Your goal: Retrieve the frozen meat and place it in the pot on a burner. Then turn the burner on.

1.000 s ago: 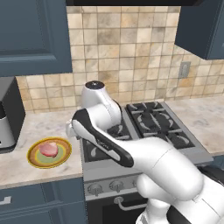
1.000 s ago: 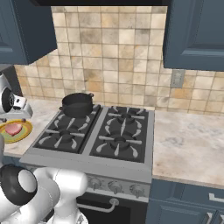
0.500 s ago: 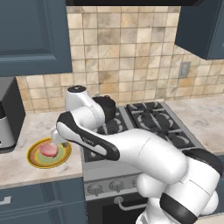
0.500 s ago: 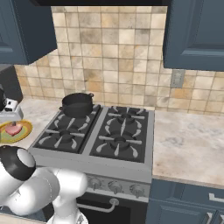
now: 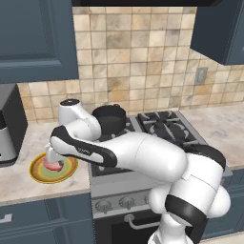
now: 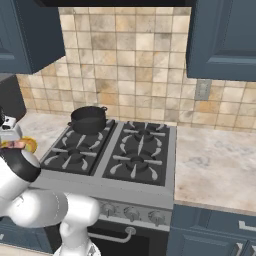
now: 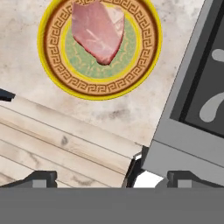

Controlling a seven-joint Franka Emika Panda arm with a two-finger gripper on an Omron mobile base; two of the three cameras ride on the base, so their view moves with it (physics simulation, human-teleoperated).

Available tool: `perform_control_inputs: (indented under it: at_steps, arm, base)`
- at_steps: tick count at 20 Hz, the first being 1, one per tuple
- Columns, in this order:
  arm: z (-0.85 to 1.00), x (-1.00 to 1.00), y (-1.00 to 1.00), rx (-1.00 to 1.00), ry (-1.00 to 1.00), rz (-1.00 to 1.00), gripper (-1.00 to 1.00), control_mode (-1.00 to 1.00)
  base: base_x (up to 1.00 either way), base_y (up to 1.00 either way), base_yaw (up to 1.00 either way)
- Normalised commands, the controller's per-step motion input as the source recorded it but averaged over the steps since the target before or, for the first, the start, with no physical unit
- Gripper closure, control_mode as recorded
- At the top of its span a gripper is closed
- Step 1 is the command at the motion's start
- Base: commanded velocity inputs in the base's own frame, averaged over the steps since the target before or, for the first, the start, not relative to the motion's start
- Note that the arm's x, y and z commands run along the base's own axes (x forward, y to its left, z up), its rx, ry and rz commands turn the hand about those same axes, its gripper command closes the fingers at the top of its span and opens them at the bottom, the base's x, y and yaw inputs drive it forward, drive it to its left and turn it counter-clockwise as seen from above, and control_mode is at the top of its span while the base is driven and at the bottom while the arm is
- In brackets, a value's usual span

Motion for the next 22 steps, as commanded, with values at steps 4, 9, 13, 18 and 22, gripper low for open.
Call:
perform_control_inputs:
  at_steps: [4,9,13,18,22]
  arm:
    - [-0.21,0.24,0.00,-0.03,-0.02,0.00,-1.00,-1.00]
    - [-0.20,0.24,0.01,-0.04,0.00,0.00,-1.00,-1.00]
    - [-0.09,0.17,0.05,-0.01,0.01,0.00,-1.00,-1.00]
    - [-0.14,0.14,0.12,0.00,0.00,0.00,-1.00,-1.00]
    - [-0.12,0.13,0.18,0.00,0.00,0.00,-1.00,-1.00]
  base:
    - [0.00,0.00,0.00]
    - [0.00,0.00,0.00]
    - [0.00,0.00,0.00]
    - [0.00,0.00,0.00]
    - [0.00,0.00,0.00]
